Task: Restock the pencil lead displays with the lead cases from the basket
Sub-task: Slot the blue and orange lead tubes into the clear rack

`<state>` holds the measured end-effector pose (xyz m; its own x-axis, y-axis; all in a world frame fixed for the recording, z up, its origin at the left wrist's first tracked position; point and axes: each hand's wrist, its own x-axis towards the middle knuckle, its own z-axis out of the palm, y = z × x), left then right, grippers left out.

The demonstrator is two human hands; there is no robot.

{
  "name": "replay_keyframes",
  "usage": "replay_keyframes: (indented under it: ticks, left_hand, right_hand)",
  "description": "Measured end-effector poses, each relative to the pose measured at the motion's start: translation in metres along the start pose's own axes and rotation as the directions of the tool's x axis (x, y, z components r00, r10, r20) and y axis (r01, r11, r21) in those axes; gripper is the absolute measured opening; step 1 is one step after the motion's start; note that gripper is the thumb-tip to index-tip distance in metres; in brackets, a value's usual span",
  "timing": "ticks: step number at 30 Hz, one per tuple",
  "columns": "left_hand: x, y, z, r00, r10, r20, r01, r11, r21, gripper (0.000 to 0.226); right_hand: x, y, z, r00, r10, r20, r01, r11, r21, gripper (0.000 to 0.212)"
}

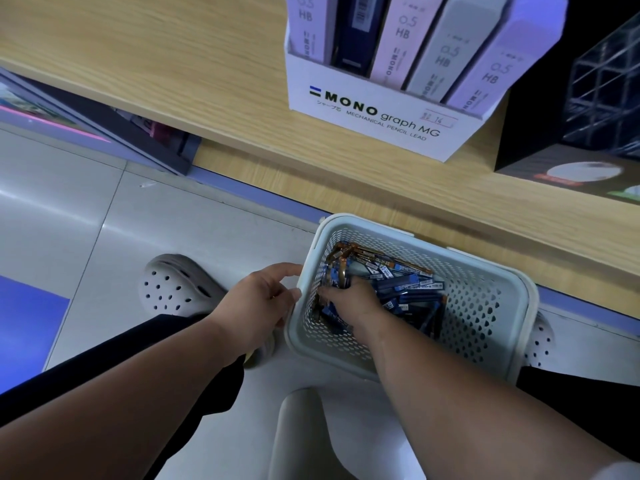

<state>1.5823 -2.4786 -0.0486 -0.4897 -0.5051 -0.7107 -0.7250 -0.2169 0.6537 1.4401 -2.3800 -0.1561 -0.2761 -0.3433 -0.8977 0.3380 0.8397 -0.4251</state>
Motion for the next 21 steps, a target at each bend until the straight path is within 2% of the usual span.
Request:
replay_keyframes:
  ticks: [5,9,13,18,21]
  left_hand:
    - [0.000,0.000,0.000,1.000,-0.007,-0.005,0.008,1.000,0.016,0.032]
    - [0.000,0.001,0.001,1.000,-0.011,-0.011,0.011,0.999,0.049,0.029]
    - [0.002,0.002,0.000,1.000,-0.011,-0.025,0.014,0.994,0.107,0.027]
    - [0.001,0.006,-0.001,0.999,-0.007,-0.038,0.013,0.987,0.161,0.026]
    - [0.000,0.012,0.000,0.998,-0.016,-0.056,0.031,0.961,0.275,0.023]
  right_hand:
    - [-0.005,-0.004,-0.005,0.997,-0.053,0.050,0.055,0.997,-0.055,0.006]
    - [-0.013,-0.007,-0.017,0.991,-0.081,0.102,0.091,0.991,-0.095,0.007]
    - [-0.024,-0.011,-0.044,0.983,-0.096,0.155,0.102,0.994,-0.032,0.002]
    - [-0.046,-0.016,-0.078,0.967,-0.081,0.240,0.080,0.997,0.010,0.012]
    - [-0.062,-0.022,-0.089,0.953,-0.079,0.293,0.073,0.997,0.032,0.007]
